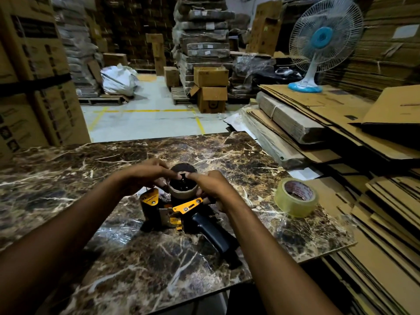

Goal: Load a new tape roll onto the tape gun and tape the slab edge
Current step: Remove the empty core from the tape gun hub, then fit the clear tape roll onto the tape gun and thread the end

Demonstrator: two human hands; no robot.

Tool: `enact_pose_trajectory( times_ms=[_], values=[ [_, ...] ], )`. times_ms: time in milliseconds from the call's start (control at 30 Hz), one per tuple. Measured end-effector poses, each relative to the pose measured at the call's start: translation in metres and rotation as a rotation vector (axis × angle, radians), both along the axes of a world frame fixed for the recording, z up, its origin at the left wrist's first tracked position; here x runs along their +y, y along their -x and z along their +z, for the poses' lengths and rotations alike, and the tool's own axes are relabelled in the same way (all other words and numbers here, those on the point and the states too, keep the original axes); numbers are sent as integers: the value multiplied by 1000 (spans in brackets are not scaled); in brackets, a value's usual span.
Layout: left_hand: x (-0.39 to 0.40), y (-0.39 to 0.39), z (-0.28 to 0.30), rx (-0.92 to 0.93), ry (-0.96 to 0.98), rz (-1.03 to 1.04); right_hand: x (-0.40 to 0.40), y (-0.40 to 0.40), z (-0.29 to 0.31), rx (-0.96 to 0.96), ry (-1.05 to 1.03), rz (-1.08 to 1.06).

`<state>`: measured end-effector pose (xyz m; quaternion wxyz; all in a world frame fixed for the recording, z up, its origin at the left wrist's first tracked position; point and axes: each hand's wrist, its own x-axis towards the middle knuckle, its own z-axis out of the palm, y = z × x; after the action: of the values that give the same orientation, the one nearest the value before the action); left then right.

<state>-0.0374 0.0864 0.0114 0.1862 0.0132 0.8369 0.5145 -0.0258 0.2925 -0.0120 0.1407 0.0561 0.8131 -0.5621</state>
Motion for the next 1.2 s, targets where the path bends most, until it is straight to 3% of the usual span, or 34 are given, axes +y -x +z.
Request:
enact_pose_trajectory(
  times_ms=[167,367,633,767,867,1067,1200],
  values=[
    [-22,-11,-6,-2,-168,-80,17,-9,0,-43,322,32],
    [-11,-27,-11,123,-153,4,14,-15,-15,0,431,-26],
    [-3,-38,-20,226,-195,109,29,-13,-14,25,746,-193],
    [5,-35,-29,269,-203,193,53,0,-21,73,674,-367],
    [13,-34,-33,280,-190,266,62,10,-29,99,492,-490],
    [18,-34,-31,301,-136,309,64,11,-35,133,304,-465],
    [21,-31,-31,304,-147,313,62,-1,-40,269,-22,-379]
  ],
)
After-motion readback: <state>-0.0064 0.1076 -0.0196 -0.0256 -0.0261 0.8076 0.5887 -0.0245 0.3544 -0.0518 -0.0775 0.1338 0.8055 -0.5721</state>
